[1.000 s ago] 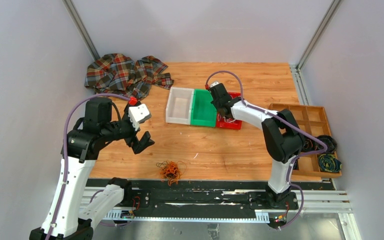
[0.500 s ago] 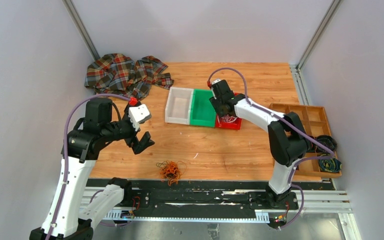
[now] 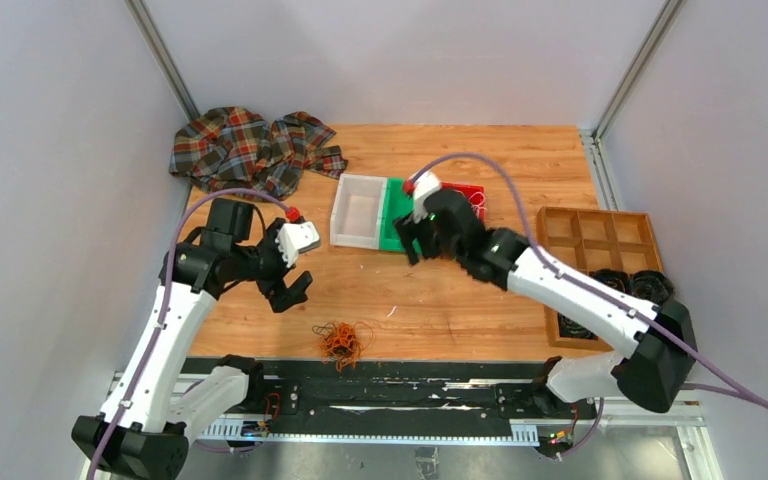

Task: Untangle the cables
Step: Move the cable to the center of the board.

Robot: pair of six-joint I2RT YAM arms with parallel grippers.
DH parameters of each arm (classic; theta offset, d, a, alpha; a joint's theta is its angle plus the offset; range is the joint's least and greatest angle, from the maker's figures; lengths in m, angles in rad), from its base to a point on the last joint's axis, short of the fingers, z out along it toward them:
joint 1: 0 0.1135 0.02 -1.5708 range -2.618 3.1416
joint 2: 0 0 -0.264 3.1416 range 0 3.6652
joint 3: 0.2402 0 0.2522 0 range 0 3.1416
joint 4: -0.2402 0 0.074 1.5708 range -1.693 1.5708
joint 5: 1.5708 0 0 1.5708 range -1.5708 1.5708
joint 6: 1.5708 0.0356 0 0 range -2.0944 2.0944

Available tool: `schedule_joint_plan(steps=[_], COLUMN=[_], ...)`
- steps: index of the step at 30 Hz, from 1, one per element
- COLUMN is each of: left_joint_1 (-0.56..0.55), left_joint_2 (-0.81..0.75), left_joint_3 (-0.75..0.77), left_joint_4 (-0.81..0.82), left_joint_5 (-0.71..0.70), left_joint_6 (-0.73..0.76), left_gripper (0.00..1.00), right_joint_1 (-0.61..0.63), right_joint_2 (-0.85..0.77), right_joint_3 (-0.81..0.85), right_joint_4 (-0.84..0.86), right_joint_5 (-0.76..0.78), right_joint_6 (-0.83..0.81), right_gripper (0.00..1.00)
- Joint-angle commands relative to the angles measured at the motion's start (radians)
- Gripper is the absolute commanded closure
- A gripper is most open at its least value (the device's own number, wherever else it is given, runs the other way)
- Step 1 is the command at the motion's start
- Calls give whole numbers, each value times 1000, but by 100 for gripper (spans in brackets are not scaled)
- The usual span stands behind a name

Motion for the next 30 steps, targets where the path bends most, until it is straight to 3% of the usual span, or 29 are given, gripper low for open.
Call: schedule_joint_plan(steps=[1, 6, 7, 11, 15, 19, 26, 30], left_joint_1=[5, 20, 34, 51, 50, 50, 50, 49], left_joint_2=[23, 59, 56, 35, 11, 13, 51, 109], left_joint_3=[3, 56, 84, 100, 83, 52, -35, -90], left_joint_4=[51, 90, 101, 100, 101, 117, 121, 129], left_joint_5=[-95, -181, -219, -256, -262, -256, -132, -94], left_joint_6=[19, -55, -69, -84, -92, -111, -77, -39], left_gripper=[2, 2, 2, 2, 2, 2, 0, 2], right_joint_1=[232, 443, 476, 487, 465, 456, 456, 455], right_joint_2=[34, 237, 341, 434, 438, 408, 341, 269], right_joint_3=[-147, -125, -107, -72, -63, -72, -149, -205], right_joint_4=[90, 170, 222, 260, 297, 327, 307, 321], right_joint_5=[-194, -271, -305, -253, -137, -61, -35, 27], right_joint_6=[151, 216, 254, 276, 253, 187, 215, 262], right_gripper=[30, 28, 28, 38, 54, 61, 41, 37])
